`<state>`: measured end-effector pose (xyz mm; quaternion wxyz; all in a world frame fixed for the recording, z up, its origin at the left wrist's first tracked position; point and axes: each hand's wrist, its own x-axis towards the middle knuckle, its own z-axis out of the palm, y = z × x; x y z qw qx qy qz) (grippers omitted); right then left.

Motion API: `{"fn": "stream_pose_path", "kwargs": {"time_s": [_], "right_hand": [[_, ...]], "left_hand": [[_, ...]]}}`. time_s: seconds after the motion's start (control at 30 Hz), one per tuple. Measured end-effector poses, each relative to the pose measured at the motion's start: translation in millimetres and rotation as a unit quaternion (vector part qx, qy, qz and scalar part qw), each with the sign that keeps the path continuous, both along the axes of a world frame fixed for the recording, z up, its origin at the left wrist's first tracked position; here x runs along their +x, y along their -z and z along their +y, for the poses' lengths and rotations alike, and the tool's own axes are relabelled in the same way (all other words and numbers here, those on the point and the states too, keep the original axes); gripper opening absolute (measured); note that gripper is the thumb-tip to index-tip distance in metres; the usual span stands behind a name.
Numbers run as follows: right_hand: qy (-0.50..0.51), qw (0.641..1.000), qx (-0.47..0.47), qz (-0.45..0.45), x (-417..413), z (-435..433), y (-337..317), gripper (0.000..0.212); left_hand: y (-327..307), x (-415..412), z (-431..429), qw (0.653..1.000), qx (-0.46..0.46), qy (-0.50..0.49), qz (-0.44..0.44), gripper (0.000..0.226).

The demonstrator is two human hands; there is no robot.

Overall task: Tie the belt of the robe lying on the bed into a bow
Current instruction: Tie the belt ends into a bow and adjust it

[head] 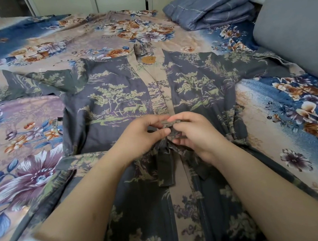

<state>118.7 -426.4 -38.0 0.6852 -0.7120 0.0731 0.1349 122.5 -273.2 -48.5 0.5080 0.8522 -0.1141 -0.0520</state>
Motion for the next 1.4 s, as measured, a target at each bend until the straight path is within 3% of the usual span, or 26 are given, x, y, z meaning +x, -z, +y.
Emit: {"fn": "stream_pose_path", "kwargs": {"time_s": [0.07,0.17,0.4,0.57,0.63,0.7,0.8,0.87,0.93,1.1,1.2,1.4], "right_hand": [[0.043,0.996,0.078,0.020,1,1,-1,0.021],[0.087,0.984,0.149,0.046,3,3,3,0.019],[0.180,0.970,0.160,0.020,7,1,11,0.022],[0.207,0.954,0.216,0.026,7,-7,10,0.024],[0.210,0.951,0.223,0.049,7,-10,11,0.027],[0.178,0.967,0.176,0.049,5,-11,12,0.028],[0.043,0.999,-0.001,-0.016,-5,-11,11,0.013],[-0.034,0.993,-0.089,-0.065,-10,-10,12,0.018],[-0.076,0.976,-0.158,-0.129,-11,-7,16,0.032],[-0.129,0.945,-0.251,-0.165,-12,2,23,0.051],[-0.155,0.918,-0.311,-0.194,-10,3,27,0.039],[-0.158,0.913,-0.323,-0.190,-7,-1,28,0.022]], "left_hand": [[1,-1,-3,1.000,0.003,0.003,-0.007,0.038],[4,-1,-5,1.000,0.022,0.022,-0.005,0.014],[19,-1,-1,0.988,0.150,0.025,0.009,0.014],[18,0,-4,0.985,0.168,0.021,0.030,0.012],[16,0,-5,0.989,0.126,0.019,0.069,0.008],[12,-1,0,0.990,0.023,0.004,0.137,0.016],[1,2,9,0.971,-0.146,-0.052,0.180,0.027],[-8,3,8,0.938,-0.276,-0.073,0.198,0.026],[-14,3,2,0.909,-0.346,-0.094,0.214,0.027],[-20,0,-3,0.875,-0.393,-0.126,0.253,0.027],[-20,1,1,0.867,-0.380,-0.169,0.272,0.032],[-17,4,5,0.832,-0.407,-0.238,0.294,0.046]]}}
